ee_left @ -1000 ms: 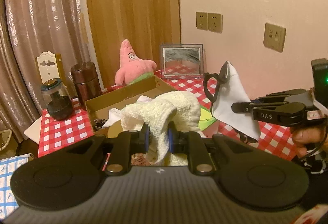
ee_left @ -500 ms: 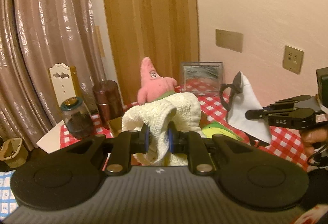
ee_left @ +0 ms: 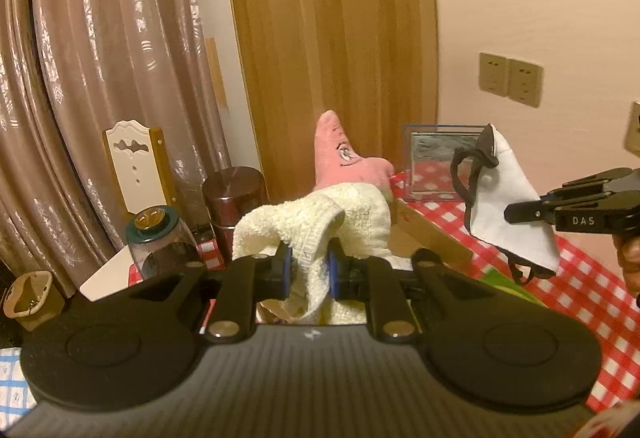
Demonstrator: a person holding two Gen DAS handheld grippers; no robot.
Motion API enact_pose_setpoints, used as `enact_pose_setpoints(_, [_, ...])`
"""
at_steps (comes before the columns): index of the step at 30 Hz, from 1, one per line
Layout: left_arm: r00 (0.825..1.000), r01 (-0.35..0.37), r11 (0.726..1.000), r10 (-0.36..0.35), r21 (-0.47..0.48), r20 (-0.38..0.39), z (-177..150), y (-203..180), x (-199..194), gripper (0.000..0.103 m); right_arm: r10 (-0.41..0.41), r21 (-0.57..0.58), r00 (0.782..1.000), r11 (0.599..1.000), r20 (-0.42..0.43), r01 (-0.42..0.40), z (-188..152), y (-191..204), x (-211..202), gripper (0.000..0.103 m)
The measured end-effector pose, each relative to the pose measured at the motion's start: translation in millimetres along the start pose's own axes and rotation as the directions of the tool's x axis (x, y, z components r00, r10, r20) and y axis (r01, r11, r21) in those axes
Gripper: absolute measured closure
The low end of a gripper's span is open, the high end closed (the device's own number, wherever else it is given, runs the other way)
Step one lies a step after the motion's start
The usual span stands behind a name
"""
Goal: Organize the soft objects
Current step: 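Lift the towel and cloth and carry both toward the cardboard box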
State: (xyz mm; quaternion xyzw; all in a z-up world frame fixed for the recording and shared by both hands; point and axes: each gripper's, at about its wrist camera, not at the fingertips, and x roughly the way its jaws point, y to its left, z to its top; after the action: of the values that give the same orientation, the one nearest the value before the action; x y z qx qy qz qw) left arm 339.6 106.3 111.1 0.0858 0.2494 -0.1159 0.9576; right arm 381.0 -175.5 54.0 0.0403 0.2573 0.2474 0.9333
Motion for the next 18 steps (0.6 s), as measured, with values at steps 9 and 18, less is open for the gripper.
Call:
enact_pose_setpoints(9, [1.0,-0.011,1.0,0.011,0.005,-0.027,-4.6,5.7,94.1,0.088,0.002,-0.002,0.999,1.0,-0.042,-0.002,13.6,-23.2,69.0,0.098])
enact_pose_setpoints(18, [0.997,-0.019,1.0,0.019,0.006,-0.077,-16.8,8.0,175.5,0.088,-0.026,0.028,0.995,0.999,-0.095,0.029,12.3,-44.6,122.6,0.098])
